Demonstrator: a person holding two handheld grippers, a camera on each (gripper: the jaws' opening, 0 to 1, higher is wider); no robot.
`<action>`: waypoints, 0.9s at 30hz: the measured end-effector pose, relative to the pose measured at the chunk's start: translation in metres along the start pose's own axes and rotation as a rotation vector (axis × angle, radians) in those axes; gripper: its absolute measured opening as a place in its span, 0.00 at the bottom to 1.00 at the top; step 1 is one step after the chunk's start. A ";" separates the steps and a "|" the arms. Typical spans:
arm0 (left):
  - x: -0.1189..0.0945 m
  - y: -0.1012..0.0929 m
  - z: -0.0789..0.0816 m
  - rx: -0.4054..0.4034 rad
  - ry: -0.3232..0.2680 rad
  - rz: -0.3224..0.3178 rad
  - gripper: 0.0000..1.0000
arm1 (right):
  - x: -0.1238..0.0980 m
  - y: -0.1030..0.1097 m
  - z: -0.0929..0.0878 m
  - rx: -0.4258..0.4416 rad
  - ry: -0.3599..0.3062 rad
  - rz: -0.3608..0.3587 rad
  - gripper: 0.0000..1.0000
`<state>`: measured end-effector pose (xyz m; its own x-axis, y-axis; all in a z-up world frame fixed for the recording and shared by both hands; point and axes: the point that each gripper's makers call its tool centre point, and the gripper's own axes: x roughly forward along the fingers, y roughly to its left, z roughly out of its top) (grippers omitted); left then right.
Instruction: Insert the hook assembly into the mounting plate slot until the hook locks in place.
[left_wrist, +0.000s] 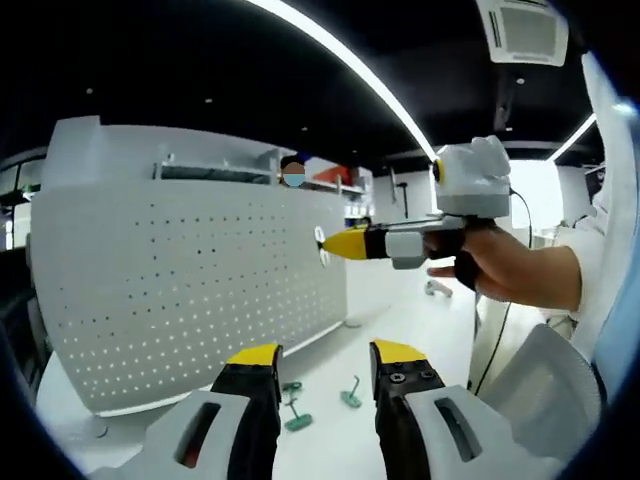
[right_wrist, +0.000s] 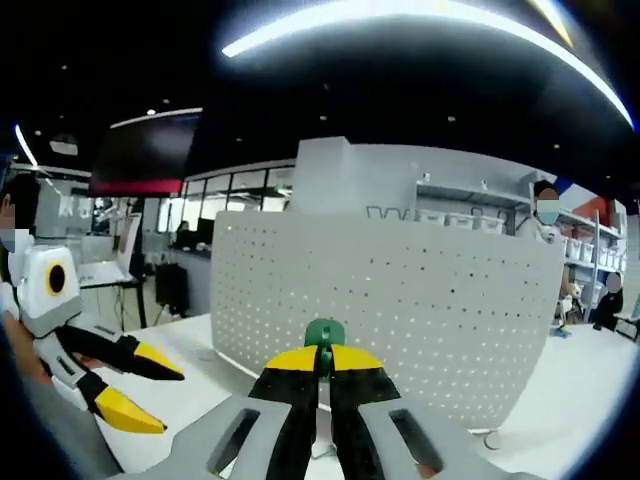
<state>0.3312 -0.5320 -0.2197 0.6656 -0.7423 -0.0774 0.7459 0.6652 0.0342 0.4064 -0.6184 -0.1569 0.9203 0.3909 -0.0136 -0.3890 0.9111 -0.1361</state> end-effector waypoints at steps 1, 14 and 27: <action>0.000 0.000 -0.001 0.000 0.001 -0.001 0.36 | 0.003 -0.002 0.003 0.000 -0.005 -0.004 0.01; -0.001 0.003 -0.007 0.036 0.015 0.006 0.36 | 0.039 -0.046 0.040 0.007 -0.094 -0.103 0.01; -0.002 0.013 -0.013 0.064 0.032 0.031 0.35 | 0.078 -0.081 0.062 -0.014 -0.149 -0.190 0.01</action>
<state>0.3388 -0.5206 -0.2320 0.6882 -0.7176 -0.1066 0.7255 0.6808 0.1007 0.5071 -0.6534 -0.0859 0.9603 0.2284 0.1603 -0.2076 0.9687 -0.1363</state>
